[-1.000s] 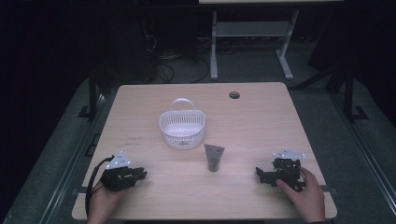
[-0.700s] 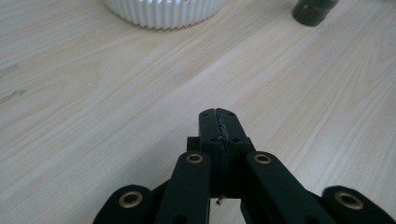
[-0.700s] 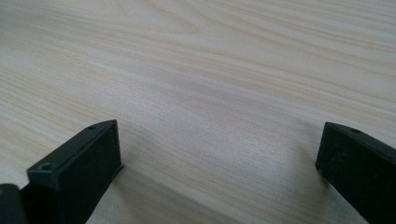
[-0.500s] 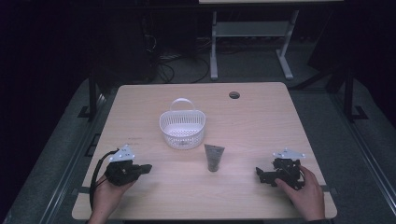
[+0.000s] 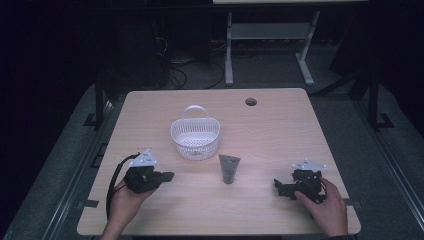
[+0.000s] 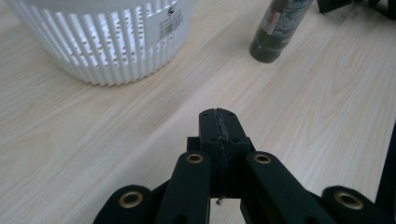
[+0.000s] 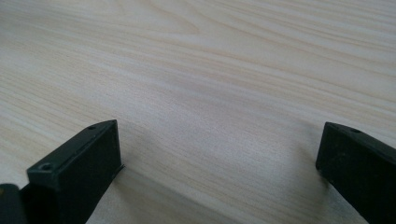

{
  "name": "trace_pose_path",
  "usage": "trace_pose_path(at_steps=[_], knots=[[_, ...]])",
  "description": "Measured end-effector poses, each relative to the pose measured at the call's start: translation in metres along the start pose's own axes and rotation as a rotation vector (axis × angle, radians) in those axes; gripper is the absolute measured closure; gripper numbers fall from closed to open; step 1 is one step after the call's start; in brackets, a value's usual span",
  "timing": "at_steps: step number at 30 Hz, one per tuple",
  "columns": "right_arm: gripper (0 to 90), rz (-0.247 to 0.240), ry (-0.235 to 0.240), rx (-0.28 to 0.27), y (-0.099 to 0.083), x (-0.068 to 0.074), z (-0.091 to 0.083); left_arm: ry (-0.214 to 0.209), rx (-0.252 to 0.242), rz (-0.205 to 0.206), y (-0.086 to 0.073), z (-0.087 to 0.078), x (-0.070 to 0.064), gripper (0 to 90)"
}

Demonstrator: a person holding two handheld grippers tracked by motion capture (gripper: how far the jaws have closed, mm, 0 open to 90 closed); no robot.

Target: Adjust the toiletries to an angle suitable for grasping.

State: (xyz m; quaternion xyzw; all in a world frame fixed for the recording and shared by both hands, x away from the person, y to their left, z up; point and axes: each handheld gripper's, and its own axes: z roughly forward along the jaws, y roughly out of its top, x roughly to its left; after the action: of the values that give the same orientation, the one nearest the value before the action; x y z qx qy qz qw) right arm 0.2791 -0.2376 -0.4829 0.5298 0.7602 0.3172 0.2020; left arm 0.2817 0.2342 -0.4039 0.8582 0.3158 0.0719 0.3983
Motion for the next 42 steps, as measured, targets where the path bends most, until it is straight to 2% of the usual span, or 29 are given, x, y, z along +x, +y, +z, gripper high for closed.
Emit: trace_pose_path(at_steps=[21, 29, 42], knots=[[0.0, -0.003, 0.0, 0.001, 0.0, 0.0, 0.0, -0.058, -0.02, 0.05, 0.039, 0.004, -0.013, 89.8], [0.0, -0.003, 0.0, 0.0, 0.0, 0.0, 0.0, -0.085, -0.01, 0.079, 0.055, 0.014, -0.022, 89.8], [0.0, -0.002, 0.0, 0.0, 0.0, 0.0, 0.0, -0.111, -0.039, 0.12, 0.084, 0.025, -0.031, 89.8]])
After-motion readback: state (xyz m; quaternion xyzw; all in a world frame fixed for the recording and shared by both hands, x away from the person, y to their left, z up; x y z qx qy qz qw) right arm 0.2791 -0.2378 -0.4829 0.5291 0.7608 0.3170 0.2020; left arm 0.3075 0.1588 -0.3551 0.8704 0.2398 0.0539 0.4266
